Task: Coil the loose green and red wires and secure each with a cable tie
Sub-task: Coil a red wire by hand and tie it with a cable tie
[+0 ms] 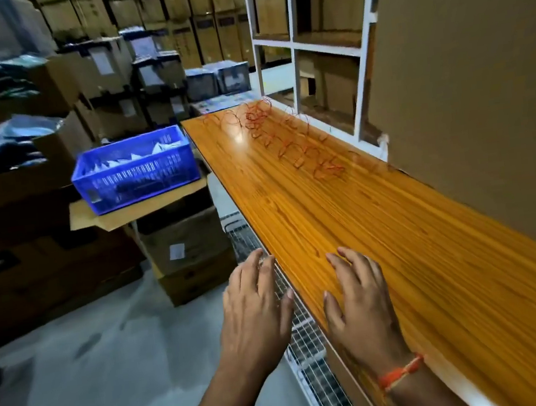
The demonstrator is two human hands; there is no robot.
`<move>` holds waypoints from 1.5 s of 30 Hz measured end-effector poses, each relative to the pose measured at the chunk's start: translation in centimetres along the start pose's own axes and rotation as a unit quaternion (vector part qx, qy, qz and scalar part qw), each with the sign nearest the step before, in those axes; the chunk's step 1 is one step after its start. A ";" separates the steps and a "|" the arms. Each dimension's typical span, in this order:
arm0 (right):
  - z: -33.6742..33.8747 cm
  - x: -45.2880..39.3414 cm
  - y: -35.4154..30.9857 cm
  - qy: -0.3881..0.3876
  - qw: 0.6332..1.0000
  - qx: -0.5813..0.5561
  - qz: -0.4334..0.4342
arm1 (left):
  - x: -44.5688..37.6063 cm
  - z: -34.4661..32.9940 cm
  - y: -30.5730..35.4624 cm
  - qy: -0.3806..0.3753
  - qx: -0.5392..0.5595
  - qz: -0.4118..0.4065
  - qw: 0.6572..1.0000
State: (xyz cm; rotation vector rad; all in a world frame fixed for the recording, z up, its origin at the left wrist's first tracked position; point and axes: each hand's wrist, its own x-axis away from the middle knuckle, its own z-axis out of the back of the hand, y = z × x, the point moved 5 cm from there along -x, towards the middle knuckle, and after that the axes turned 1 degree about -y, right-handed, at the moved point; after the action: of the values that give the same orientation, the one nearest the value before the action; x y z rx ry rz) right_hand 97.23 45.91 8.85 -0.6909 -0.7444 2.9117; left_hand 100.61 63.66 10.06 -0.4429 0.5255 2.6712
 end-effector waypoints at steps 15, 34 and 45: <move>-14.8 -25.5 -0.5 0.024 0.978 0.149 -0.141 | -28.9 -8.7 -14.6 -0.102 -0.037 -0.125 0.986; -20.9 -38.5 16.3 0.282 0.800 -0.070 -0.525 | -51.4 -24.1 -14.6 -0.217 0.033 -0.354 0.909; -25.9 -41.6 11.0 0.342 0.763 -0.225 -0.501 | -53.3 -26.0 -14.8 -0.436 0.052 -0.556 0.706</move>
State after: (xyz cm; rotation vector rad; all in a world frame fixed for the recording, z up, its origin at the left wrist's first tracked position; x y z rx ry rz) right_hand 146.51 40.89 0.39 -0.9063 -1.1923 1.3739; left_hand 159.55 49.39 2.58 0.4577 0.0224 1.3632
